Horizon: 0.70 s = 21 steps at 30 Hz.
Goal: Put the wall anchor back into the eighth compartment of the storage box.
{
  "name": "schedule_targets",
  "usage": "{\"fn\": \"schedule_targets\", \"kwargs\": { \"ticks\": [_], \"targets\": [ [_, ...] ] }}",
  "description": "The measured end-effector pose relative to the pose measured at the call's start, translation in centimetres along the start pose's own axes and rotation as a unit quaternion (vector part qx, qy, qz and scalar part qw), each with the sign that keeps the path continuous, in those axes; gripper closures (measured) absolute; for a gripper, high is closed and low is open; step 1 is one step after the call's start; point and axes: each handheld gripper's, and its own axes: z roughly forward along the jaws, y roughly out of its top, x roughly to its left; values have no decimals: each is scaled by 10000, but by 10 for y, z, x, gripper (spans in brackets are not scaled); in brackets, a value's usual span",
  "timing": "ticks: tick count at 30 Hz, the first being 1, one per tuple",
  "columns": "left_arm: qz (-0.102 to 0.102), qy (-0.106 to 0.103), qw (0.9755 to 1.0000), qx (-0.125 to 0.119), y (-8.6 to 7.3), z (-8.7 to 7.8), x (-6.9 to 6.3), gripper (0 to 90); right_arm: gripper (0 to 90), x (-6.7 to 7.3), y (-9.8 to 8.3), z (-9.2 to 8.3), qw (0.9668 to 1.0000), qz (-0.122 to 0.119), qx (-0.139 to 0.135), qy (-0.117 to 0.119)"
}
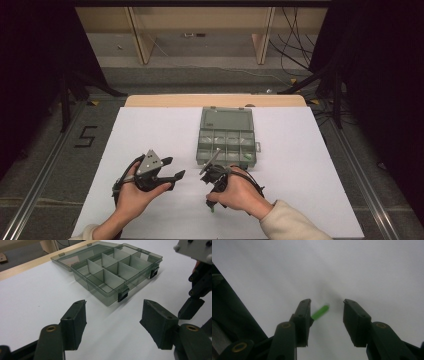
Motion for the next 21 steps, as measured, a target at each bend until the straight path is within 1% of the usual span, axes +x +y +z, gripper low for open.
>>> {"fn": "schedule_targets", "kwargs": {
  "ticks": [1, 2, 3, 6, 7, 8, 9, 10, 11, 12, 13, 14, 15, 16, 17, 18, 19, 21],
  "targets": [
    [4, 2, 10000, 6, 0, 0, 0, 363, 584, 0, 0, 1, 10000, -49, 16, -55],
    [2, -1, 10000, 11, 0, 0, 0, 363, 584, 3, 1, 3, 9999, -6, 54, -116],
    [3, 0, 10000, 12, 0, 0, 0, 363, 585, 4, 1, 4, 9998, -48, 68, -166],
    [10, -2, 10000, 7, 0, 0, 0, 363, 588, 6, 1, 8, 9998, 13, 164, -146],
    [3, -10, 10000, -5, 0, 0, 0, 363, 589, 7, 1, 10, 9997, 53, 157, -182],
    [9, -7, 10000, -1, 0, 0, 0, 363, 592, 8, 1, 11, 9994, 121, 227, -234],
    [7, -8, 10000, -3, 0, 0, 0, 363, 593, 9, 1, 11, 9993, 191, 287, -138],
    [6, -12, 10000, -3, 0, 0, 0, 363, 595, 10, 1, 12, 9993, 202, 273, -161],
    [7, -12, 10000, -1, 0, 0, 0, 363, 597, 9, 0, 13, 9992, 71, 263, -275],
    [3, -13, 10000, 0, 0, 0, 0, 363, 600, 9, 1, 14, 9991, -15, 256, -329],
    [-4, -18, 10000, -1, 0, 0, 0, 363, 608, 12, 1, 15, 9989, 116, 315, -334],
    [-1, -17, 10000, -2, 0, 0, 0, 364, 613, 13, 1, 14, 9989, 130, 336, -292],
    [5, -20, 10000, -5, 0, 0, 0, 364, 618, 15, 0, 14, 9987, 126, 328, -361],
    [7, -20, 10000, -6, 0, 0, -1, 364, 622, 17, 1, 14, 9985, 180, 347, -377],
    [8, -22, 10000, -6, 0, 0, -1, 363, 627, 17, 0, 15, 9983, 106, 337, -458],
    [9, -21, 10000, -4, 0, 0, -1, 363, 640, 19, 0, 14, 9982, 139, 389, -428],
    [-10, -27, 10000, -16, 0, 1, -1, 363, 651, 20, 0, 15, 9981, 115, 379, -469],
    [-15, -20, 10000, -15, 0, 1, 0, 363, 735, 24, -1, 16, 9968, -112, 447, -653]
  ]
}}
